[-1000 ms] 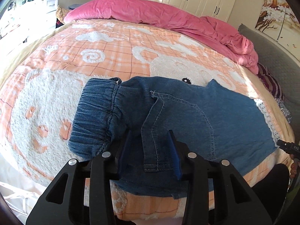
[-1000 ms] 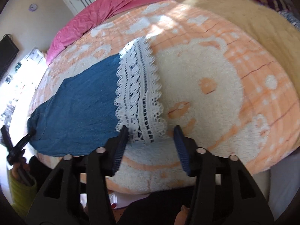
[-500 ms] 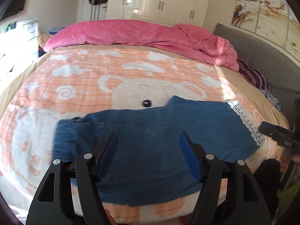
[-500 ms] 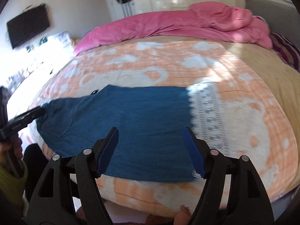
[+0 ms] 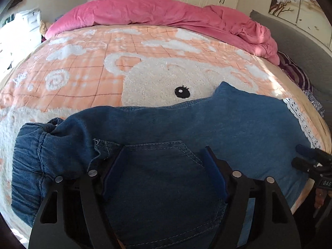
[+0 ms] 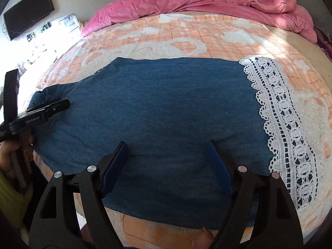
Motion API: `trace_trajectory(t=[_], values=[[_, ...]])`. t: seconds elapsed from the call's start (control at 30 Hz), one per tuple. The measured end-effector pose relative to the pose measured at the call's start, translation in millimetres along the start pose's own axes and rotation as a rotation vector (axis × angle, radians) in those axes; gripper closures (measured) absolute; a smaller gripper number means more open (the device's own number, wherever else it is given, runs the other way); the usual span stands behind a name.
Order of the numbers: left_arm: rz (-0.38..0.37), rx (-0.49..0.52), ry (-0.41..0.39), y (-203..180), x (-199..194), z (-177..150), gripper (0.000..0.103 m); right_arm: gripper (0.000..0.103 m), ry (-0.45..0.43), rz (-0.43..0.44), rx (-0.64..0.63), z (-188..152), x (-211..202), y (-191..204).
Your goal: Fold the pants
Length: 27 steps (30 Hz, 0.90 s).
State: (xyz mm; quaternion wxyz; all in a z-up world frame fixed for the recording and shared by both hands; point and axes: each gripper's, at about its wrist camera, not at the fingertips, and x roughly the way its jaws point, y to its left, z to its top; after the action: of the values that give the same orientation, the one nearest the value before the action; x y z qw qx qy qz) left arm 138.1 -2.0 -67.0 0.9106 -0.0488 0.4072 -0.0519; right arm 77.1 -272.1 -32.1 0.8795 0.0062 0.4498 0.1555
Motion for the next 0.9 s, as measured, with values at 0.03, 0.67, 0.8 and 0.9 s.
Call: trace_trajectory(t=[0.03,0.67,0.8,0.9], values=[[0.014,0.015,-0.01,-3.3,-0.6,-1.7,0.03,0.032,-0.005,-0.001,0.0,-0.7,-0.8,0.9],[-0.057,0.005,-0.075,-33.7,-82.8,-3.8,0.011,0.014,-0.275,-0.165,0.235,-8.3,-105.7,-51.4],[-0.102,0.09,-0.077,-76.9,-82.3,16.3,0.009,0.01,-0.32,-0.193,0.29,-13.9,-125.6,-68.3],[-0.123,0.164,-0.078,-111.2,-77.8,29.6,0.007,0.009,-0.326,-0.207,0.338,-21.2,-132.8,-85.2]])
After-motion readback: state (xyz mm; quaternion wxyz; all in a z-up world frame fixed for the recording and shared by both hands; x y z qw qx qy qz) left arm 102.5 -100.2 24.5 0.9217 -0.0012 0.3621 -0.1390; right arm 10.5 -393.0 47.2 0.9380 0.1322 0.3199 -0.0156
